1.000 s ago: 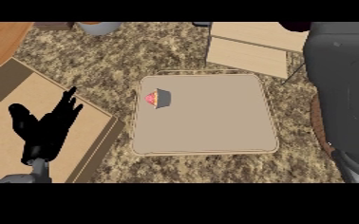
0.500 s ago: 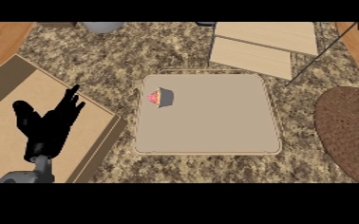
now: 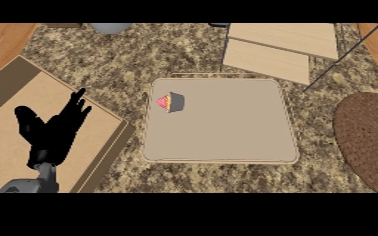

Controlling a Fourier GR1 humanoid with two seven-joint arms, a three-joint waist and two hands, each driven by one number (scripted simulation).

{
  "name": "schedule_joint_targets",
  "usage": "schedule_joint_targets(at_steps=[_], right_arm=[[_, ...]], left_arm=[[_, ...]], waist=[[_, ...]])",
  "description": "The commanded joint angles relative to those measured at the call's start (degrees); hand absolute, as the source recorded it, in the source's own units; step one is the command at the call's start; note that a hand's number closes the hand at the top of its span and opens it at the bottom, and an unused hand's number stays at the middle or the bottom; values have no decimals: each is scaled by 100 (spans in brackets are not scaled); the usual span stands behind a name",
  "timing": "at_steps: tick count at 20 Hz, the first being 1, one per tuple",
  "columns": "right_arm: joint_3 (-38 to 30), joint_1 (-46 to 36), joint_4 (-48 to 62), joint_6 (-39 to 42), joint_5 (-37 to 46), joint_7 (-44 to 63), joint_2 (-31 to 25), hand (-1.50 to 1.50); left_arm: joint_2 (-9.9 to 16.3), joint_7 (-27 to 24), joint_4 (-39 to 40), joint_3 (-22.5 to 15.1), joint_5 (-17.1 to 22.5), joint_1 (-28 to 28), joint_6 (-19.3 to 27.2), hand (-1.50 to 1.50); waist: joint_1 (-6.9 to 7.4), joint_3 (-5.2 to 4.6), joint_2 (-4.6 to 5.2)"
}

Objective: Pick the eggplant from the tray and place it in the tiered shelf

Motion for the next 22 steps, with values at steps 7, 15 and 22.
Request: schedule_joint_targets(at_steps=[7,15,22], right_arm=[[-92,-30,1131,-555,269,-915,-158,150],[-311,-315,1861,-764,165,-1666,-238,150],[-84,-350,2132,-601,401,-1790,-247,150]], left_arm=[[-171,365,450,-231,-137,-59,86,0],[-268,223,421,-270,-219,42,177,0],[-218,229,537,-180,-161,-47,96,0]], waist=[[-18,-110,64],[3,-111,61],[-52,-112,51]])
